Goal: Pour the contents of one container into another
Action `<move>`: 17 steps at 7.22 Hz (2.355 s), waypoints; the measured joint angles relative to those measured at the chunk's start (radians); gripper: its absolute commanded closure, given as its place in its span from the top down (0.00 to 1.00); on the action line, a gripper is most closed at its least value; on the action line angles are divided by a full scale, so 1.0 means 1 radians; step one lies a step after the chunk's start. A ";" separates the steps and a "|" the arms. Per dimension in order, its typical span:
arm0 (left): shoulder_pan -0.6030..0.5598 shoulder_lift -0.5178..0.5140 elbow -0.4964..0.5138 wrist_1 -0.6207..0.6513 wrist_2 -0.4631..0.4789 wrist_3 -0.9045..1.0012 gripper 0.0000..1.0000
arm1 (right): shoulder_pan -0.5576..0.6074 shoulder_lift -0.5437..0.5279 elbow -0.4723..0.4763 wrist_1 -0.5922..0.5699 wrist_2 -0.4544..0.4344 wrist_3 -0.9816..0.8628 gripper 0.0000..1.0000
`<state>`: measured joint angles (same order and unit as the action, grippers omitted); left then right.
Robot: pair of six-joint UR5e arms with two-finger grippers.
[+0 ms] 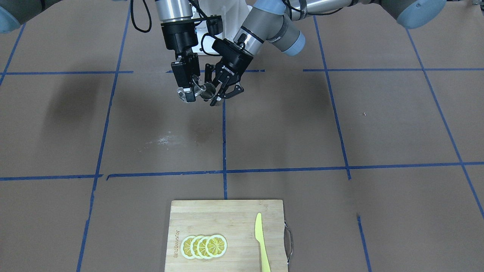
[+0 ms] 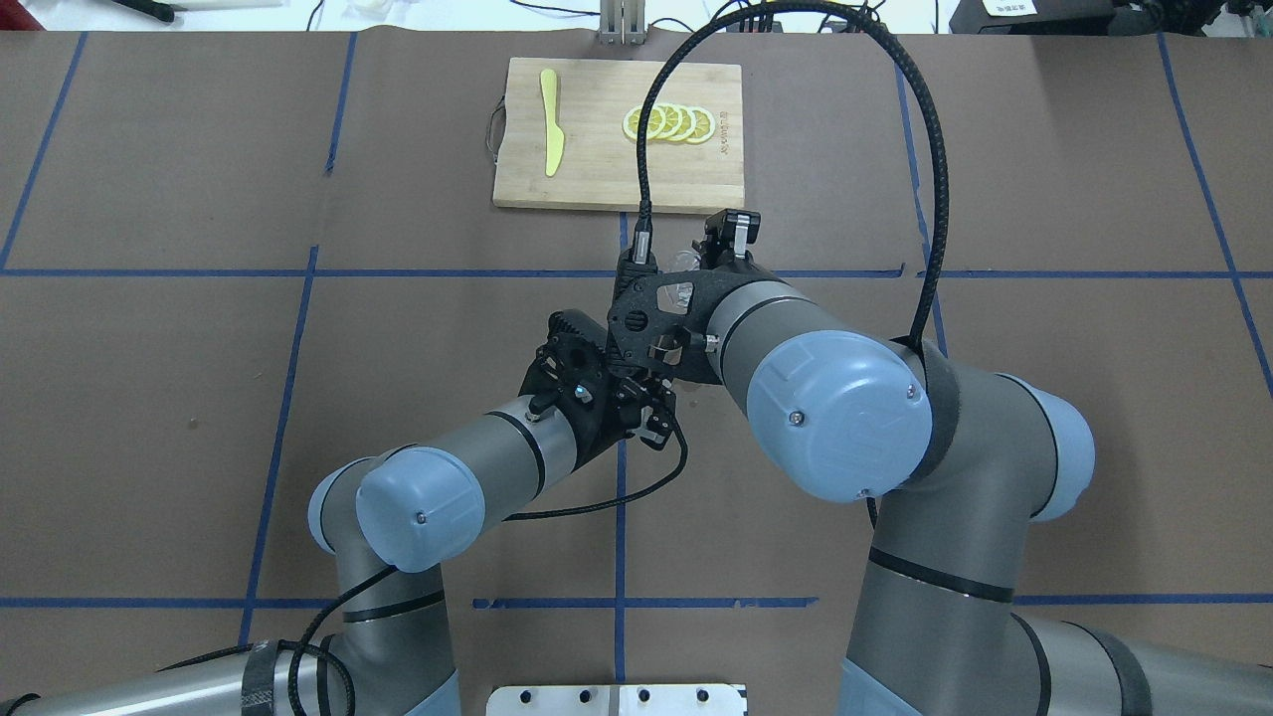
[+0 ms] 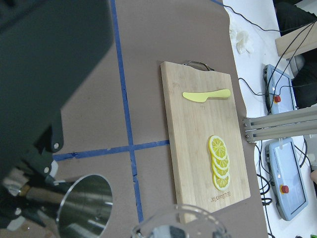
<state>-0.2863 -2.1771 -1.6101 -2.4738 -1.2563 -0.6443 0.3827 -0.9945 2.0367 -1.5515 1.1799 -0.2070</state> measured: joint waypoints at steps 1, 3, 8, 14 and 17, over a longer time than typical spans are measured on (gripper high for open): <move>0.000 0.000 0.000 0.000 0.000 0.000 0.00 | -0.009 0.003 0.000 -0.011 -0.023 -0.025 0.00; 0.000 -0.001 -0.001 0.000 0.001 0.000 0.00 | -0.016 0.015 0.001 -0.035 -0.075 -0.123 0.00; -0.001 0.002 0.001 -0.013 0.000 0.000 0.00 | -0.018 0.032 0.003 -0.044 -0.103 -0.233 0.00; -0.001 0.003 0.007 -0.018 0.000 0.000 0.00 | -0.018 0.071 0.004 -0.090 -0.153 -0.309 0.00; 0.000 0.003 0.017 -0.026 0.000 0.000 0.00 | -0.034 0.076 0.000 -0.091 -0.192 -0.347 0.00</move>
<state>-0.2864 -2.1737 -1.5926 -2.5003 -1.2563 -0.6443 0.3483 -0.9187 2.0366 -1.6429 0.9880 -0.5544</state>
